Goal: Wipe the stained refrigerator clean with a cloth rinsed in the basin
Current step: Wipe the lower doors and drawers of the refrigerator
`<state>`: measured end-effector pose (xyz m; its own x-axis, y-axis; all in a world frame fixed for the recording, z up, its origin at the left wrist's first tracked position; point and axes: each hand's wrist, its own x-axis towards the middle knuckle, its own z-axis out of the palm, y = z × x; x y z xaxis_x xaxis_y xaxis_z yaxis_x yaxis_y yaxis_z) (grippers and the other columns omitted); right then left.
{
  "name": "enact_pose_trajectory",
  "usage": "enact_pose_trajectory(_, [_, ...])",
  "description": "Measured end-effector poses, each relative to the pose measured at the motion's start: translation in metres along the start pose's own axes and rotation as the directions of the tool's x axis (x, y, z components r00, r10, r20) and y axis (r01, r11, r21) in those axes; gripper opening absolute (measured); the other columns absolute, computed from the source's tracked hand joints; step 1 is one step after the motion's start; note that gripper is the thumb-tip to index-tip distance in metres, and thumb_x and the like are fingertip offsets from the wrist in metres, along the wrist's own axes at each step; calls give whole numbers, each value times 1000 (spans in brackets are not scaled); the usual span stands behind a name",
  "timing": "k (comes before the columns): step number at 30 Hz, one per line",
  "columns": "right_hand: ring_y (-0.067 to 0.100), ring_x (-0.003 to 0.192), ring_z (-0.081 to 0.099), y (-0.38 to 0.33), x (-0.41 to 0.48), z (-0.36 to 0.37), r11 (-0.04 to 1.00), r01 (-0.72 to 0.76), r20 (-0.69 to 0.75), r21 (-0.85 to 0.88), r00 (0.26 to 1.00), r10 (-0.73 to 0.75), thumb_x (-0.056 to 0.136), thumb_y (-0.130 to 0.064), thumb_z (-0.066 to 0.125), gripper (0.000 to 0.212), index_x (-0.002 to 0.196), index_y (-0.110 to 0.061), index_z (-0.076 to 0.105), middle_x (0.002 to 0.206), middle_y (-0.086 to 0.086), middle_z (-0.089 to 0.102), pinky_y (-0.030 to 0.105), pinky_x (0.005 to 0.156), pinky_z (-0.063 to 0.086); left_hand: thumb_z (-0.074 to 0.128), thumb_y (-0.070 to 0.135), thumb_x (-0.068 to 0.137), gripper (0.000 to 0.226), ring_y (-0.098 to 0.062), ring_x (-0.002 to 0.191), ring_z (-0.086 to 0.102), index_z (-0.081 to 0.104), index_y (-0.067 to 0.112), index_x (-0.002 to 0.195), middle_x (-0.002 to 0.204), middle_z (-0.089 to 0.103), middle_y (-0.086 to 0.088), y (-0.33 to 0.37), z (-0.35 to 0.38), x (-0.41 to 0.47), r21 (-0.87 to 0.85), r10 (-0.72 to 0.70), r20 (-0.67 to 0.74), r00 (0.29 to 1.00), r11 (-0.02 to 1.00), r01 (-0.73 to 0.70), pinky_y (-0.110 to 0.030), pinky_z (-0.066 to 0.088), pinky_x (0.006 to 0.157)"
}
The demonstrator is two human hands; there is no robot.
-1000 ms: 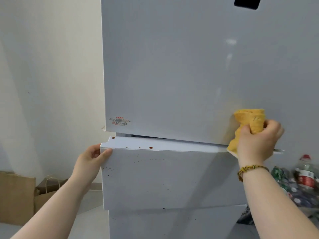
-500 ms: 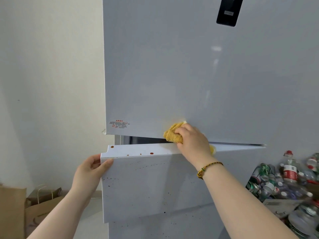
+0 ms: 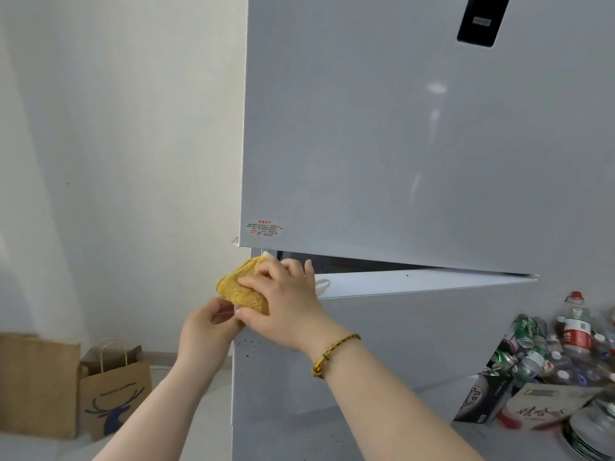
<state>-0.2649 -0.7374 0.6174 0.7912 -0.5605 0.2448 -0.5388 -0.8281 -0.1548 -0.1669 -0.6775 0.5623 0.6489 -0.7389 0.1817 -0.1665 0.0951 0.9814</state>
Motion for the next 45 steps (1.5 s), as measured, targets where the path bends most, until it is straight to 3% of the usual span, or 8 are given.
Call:
enact_pose_trajectory(11, [23, 126, 29, 51, -11, -15, 936, -345, -9, -66, 939, 345, 97, -38, 30, 40, 132, -25, 44, 141, -5, 39, 33, 100, 29, 65, 2, 80, 22, 13, 57, 60, 63, 24, 77, 57, 66, 24, -3, -14, -7, -32, -13, 130, 991, 999, 18, 0, 41, 51])
enact_pose_trajectory(18, [20, 127, 28, 15, -4, 3, 995, -74, -86, -60, 994, 69, 95, -36, 37, 42, 136, -26, 40, 144, -8, 38, 32, 102, 26, 64, 3, 81, 22, -12, 83, 62, 59, 24, 87, 83, 69, 9, 0, -17, -6, 18, -44, 119, 992, 999, 43, -12, 46, 66])
enact_pose_trajectory(23, [18, 123, 33, 25, -8, 0, 1000, -6, -94, -11, 996, 5, 94, -36, 42, 40, 133, -27, 45, 139, -10, 44, 30, 96, 29, 66, 13, 80, 30, -10, 101, 43, 58, 18, 109, 107, 48, 7, 10, -5, -19, 286, 301, -17, 954, 915, -284, -24, 31, 89])
enact_pose_trajectory(26, [18, 120, 35, 31, -9, 0, 1000, 14, -105, 19, 994, -12, 93, -36, 44, 38, 130, -26, 49, 135, -10, 49, 31, 96, 31, 46, 46, 75, 47, -20, 95, 51, 69, 11, 97, 104, 58, 0, 16, 9, -20, 493, 425, 36, 905, 780, -386, -34, 32, 89])
enact_pose_trajectory(30, [17, 119, 37, 63, -22, -7, 998, -6, -102, 60, 995, 12, 89, -47, 37, 46, 126, -26, 54, 132, -11, 52, 29, 96, 31, 46, 37, 76, 37, -34, 92, 60, 73, 14, 82, 95, 68, -7, 15, 29, -21, 703, 477, 42, 878, 610, -365, -44, 38, 85])
enact_pose_trajectory(34, [15, 119, 39, 125, -52, -26, 992, -124, -159, 27, 979, 127, 76, -55, 25, 63, 124, -28, 56, 131, -16, 53, 20, 90, 26, 63, 15, 79, 12, -35, 88, 62, 71, 10, 72, 89, 70, -10, 18, 53, -30, 763, 456, -48, 889, 591, -262, -54, 37, 91])
enact_pose_trajectory(42, [17, 116, 39, 236, -104, -52, 925, -368, -276, 91, 884, 379, 93, -28, 44, 32, 122, -23, 58, 126, -7, 57, 24, 86, 30, 40, 36, 75, 40, -34, 86, 63, 68, 9, 63, 85, 71, -8, 23, 74, -58, 771, 483, -194, 854, 613, -172, -40, 31, 90])
enact_pose_trajectory(45, [21, 108, 42, 226, -97, -39, 935, -353, -361, 20, 870, 336, 85, -39, 23, 50, 107, -20, 63, 114, -5, 62, 29, 82, 31, 35, 40, 74, 47, -35, 89, 62, 68, 7, 65, 85, 71, -10, 24, 79, -62, 769, 499, -228, 836, 619, -160, -33, 25, 90])
